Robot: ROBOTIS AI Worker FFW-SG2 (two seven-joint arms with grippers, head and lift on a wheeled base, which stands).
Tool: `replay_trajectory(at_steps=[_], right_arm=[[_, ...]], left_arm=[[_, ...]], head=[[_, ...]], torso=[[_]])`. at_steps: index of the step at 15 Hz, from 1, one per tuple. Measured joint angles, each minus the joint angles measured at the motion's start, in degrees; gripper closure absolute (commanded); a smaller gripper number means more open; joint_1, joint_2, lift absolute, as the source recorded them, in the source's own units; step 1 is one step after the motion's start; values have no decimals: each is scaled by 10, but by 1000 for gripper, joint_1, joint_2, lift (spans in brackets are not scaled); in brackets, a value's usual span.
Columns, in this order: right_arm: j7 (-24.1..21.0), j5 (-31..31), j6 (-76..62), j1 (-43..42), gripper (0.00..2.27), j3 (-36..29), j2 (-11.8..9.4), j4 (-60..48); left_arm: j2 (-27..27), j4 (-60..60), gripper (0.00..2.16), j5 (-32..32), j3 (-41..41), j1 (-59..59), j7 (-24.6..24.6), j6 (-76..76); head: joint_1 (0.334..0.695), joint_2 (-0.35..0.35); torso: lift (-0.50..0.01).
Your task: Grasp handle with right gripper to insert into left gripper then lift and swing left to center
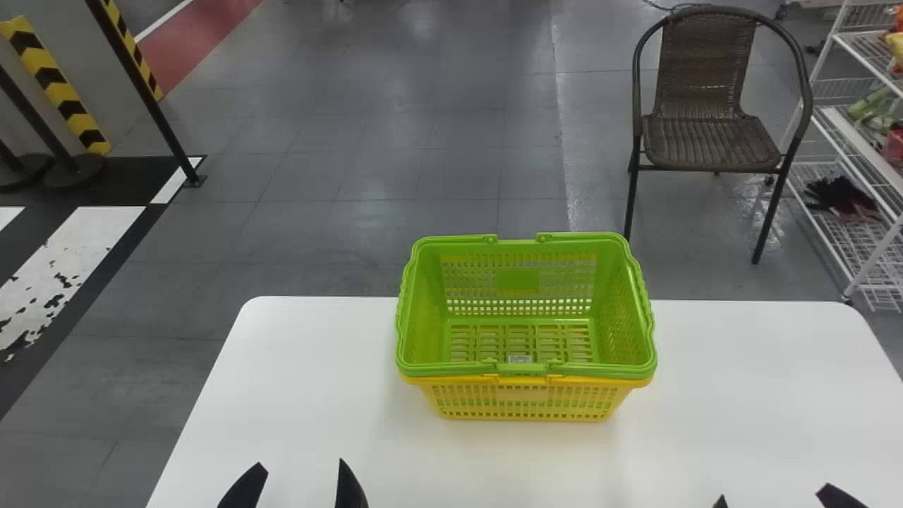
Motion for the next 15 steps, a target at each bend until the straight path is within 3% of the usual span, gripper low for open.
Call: replay_trajectory(at_steps=[15], right_arm=[[0,0,-4,0,56,0,0,-1]], left_arm=[[0,-5,83,0,-1,-7,-7,17]], head=[[695,137]], torso=[[0]])
